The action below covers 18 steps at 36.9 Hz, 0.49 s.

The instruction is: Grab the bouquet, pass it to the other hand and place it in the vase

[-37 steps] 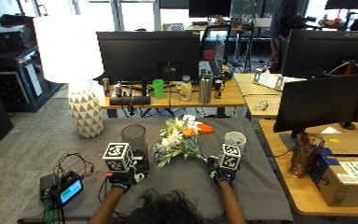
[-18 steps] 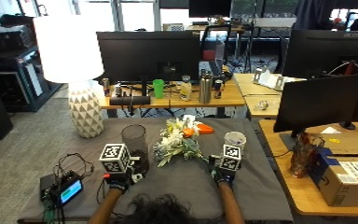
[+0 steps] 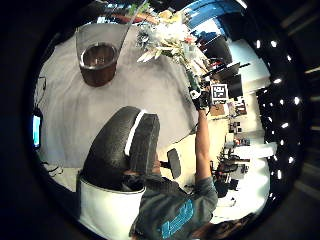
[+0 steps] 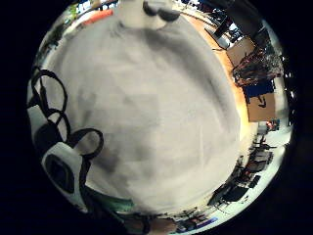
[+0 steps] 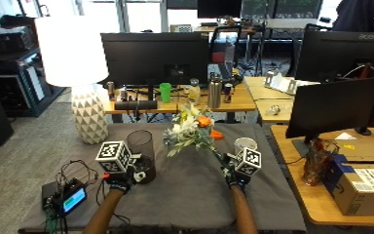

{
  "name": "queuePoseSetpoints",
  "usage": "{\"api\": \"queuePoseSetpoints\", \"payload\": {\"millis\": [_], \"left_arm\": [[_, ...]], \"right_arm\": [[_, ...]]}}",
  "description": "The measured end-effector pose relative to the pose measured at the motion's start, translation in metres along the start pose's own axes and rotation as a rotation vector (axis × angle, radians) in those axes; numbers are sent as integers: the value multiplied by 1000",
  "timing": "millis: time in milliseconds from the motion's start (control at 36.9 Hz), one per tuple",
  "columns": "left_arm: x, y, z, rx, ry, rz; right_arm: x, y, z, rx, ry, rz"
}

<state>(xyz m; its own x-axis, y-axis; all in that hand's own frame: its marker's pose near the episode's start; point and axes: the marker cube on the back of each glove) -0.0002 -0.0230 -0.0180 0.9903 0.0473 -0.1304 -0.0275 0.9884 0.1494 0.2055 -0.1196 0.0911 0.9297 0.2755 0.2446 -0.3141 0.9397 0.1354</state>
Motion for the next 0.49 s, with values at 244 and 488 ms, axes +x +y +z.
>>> {"api": "queuePoseSetpoints", "payload": {"millis": [244, 488], "left_arm": [[32, -13, -53, 62, 185, 85], [85, -40, -77, -35, 647, 261]], "right_arm": [[-37, 24, -87, 230, -395, -124], [-91, 60, -142, 364, -713, -299]]}}
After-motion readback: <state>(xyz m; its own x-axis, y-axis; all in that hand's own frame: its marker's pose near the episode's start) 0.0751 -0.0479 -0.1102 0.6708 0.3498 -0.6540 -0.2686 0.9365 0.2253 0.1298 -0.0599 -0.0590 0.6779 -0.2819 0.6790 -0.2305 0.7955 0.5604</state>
